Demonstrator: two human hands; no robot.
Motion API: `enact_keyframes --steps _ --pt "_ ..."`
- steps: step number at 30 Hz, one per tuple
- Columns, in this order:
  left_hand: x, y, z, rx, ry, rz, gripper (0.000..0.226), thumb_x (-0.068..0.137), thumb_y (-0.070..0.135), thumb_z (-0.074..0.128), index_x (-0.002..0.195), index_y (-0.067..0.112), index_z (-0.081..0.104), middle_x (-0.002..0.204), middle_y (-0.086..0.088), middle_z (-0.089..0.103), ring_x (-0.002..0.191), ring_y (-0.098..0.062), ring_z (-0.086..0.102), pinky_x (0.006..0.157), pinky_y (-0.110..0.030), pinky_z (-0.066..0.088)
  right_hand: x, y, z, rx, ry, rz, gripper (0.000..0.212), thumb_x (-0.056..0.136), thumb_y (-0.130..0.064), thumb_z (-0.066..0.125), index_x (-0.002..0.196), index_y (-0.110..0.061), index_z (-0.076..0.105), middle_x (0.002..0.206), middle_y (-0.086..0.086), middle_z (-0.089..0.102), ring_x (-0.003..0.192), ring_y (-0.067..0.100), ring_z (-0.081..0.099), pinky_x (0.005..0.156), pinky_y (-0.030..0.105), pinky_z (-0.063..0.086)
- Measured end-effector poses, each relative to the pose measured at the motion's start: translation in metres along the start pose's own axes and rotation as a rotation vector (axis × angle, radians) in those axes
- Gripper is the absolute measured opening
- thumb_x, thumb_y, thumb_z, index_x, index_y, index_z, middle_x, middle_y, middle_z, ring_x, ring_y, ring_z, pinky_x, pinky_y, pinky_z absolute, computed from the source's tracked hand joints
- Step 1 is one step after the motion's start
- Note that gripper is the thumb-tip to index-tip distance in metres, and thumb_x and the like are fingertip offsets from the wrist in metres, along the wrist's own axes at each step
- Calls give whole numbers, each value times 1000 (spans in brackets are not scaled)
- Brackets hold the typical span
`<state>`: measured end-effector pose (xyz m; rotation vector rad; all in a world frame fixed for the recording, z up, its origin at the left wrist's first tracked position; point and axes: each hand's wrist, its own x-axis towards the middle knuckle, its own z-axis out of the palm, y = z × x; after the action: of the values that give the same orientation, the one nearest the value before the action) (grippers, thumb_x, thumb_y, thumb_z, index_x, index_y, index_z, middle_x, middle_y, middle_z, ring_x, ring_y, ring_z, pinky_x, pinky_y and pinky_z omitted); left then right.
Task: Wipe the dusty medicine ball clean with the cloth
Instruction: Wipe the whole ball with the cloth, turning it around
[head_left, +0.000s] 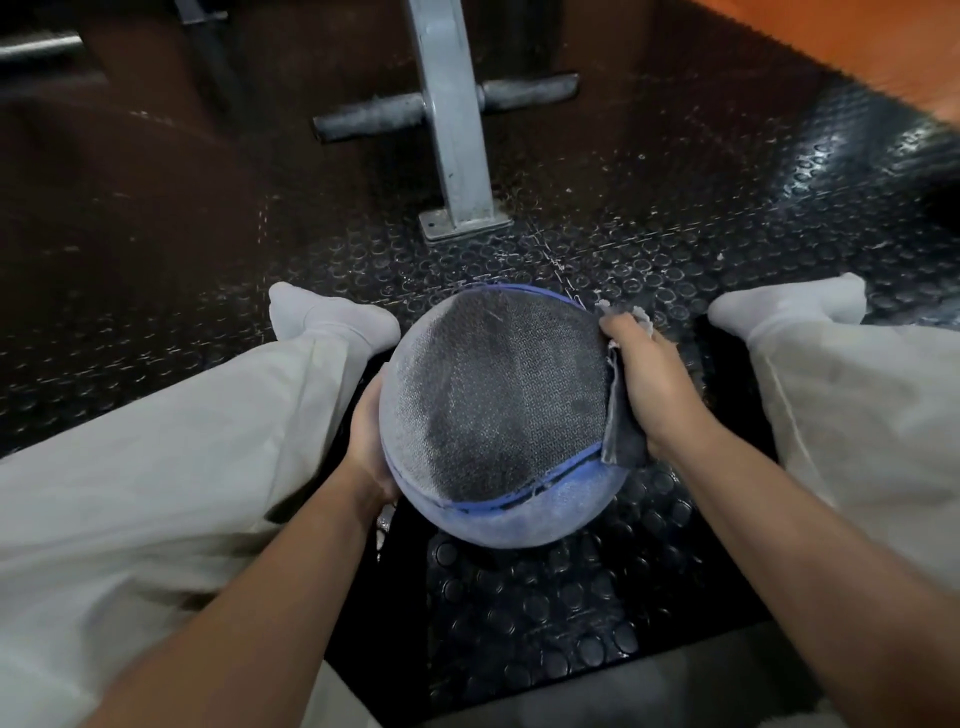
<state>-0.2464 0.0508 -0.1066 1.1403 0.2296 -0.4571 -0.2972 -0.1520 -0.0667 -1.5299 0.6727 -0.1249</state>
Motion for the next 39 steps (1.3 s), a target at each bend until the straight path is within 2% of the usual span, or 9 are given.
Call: enact_keyframes --steps 5,10,15,21,25,29,32,36,39 --pt "6 18 -6 38 24 -37 56 97 51 35 96 15 78 110 -14 72 104 -27 67 85 -38 51 -5 13 -2 205 -16 38 21 91 -32 50 74 -21 58 81 4 61 81 22 59 79 39 44" --pt "-6 35 13 148 19 -13 59 95 51 43 119 1 65 123 -25 62 112 -38 60 101 -47 44 -6 10 -1 277 -4 58 20 93 -32 53 90 -19 68 93 3 68 89 21 64 83 37 48" --pt "-14 27 22 224 -61 102 42 97 38 42 102 5 67 95 -13 70 89 -25 64 86 -35 52 -14 -17 -4 -115 52 -165 13 93 -37 53 91 -29 64 100 -8 64 98 15 59 94 39 44" --pt "-10 36 36 350 -114 62 57 101 38 39 59 19 73 62 -1 69 57 -13 64 60 -21 51 -27 -33 10 -708 116 -418 40 97 -46 37 128 -26 53 131 -2 50 117 25 43 94 37 32" --pt "14 47 34 607 50 135 34 83 54 59 78 23 73 88 -2 73 91 -23 67 93 -41 48 -35 -25 15 -769 179 -620 42 95 -42 29 120 -25 58 121 -7 50 108 17 36 87 36 27" --pt "12 52 43 754 210 334 15 97 23 53 92 26 66 112 4 69 103 -12 60 94 -28 45 -45 -21 16 -833 90 -896 36 90 -34 32 105 -26 63 108 -15 53 97 9 30 76 31 20" --pt "2 51 50 734 97 301 22 99 19 48 101 27 69 115 7 67 109 -11 60 103 -31 43 -39 -26 11 -726 24 -877 31 89 -27 35 101 -31 63 105 -20 54 98 5 31 76 28 19" --pt "-16 42 65 779 52 351 31 103 29 40 126 30 61 108 20 64 95 0 57 82 -18 40 -32 -33 13 -657 93 -724 34 86 -30 32 104 -35 60 109 -22 50 98 4 29 81 28 18" --pt "-16 37 67 847 64 418 34 104 31 38 130 32 59 134 16 56 122 -4 50 101 -26 36 -40 -30 19 -864 119 -716 29 95 -32 36 118 -34 54 124 -13 47 107 9 29 84 30 17"
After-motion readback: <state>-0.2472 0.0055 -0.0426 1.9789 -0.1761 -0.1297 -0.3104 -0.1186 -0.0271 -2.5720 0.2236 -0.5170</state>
